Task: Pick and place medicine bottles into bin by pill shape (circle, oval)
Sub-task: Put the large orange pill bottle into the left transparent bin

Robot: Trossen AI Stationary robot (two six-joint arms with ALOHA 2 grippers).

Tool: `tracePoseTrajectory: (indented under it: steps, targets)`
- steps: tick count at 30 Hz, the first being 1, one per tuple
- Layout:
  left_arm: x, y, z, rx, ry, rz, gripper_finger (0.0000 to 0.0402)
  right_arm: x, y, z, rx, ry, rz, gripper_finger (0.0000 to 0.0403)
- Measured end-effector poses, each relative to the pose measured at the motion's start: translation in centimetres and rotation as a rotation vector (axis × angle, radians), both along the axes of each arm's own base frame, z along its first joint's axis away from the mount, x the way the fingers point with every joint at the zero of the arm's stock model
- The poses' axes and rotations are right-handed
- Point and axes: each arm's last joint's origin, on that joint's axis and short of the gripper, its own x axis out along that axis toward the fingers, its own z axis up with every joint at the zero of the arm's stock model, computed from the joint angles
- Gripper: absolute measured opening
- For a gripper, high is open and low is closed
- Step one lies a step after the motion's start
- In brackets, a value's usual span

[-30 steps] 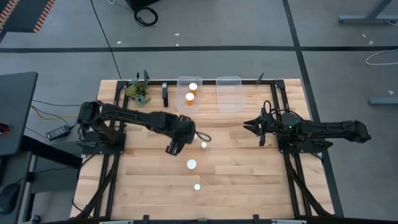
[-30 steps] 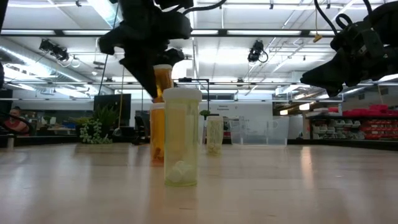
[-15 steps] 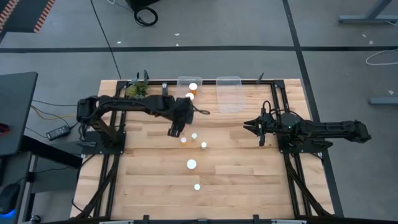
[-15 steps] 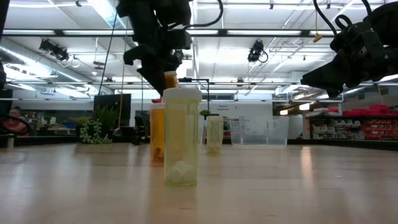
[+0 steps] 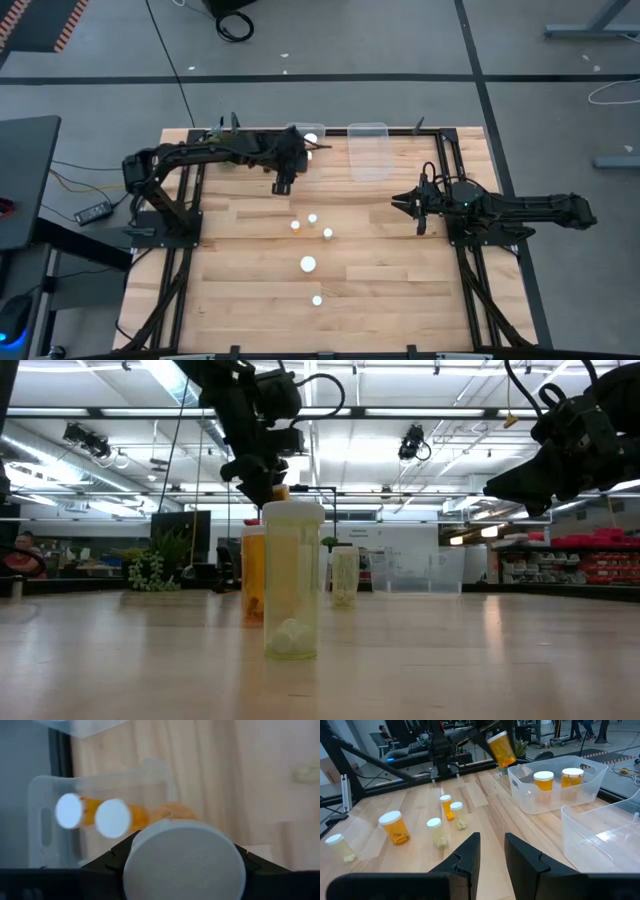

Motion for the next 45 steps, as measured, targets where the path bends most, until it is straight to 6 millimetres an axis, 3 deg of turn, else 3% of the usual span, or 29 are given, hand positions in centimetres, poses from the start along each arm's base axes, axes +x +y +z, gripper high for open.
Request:
tracePoseTrajectory:
  steps: [11, 22, 35, 45]
  targets:
    - [-0.9, 3.4, 0.4, 0.046, -0.054, 0.064, 0.0202, 0.0, 0.0, 0.0, 0.000, 0.000, 0.000, 0.0095]
    - [-1.6, 5.4, 0.6, 0.026, -0.109, 0.075, 0.0207, 0.0, 0.0, 0.0, 0.000, -0.001, 0.000, 0.0095]
    - [-1.0, 6.6, -2.0, 0.013, -0.040, 0.094, 0.0205, 0.0, 0.0, 0.0, 0.000, 0.000, 0.000, 0.0095]
    - [-1.7, 9.1, -1.6, 0.068, -0.121, 0.188, 0.0207, 0.0, 0.0, 0.0, 0.000, 0.000, 0.000, 0.0095]
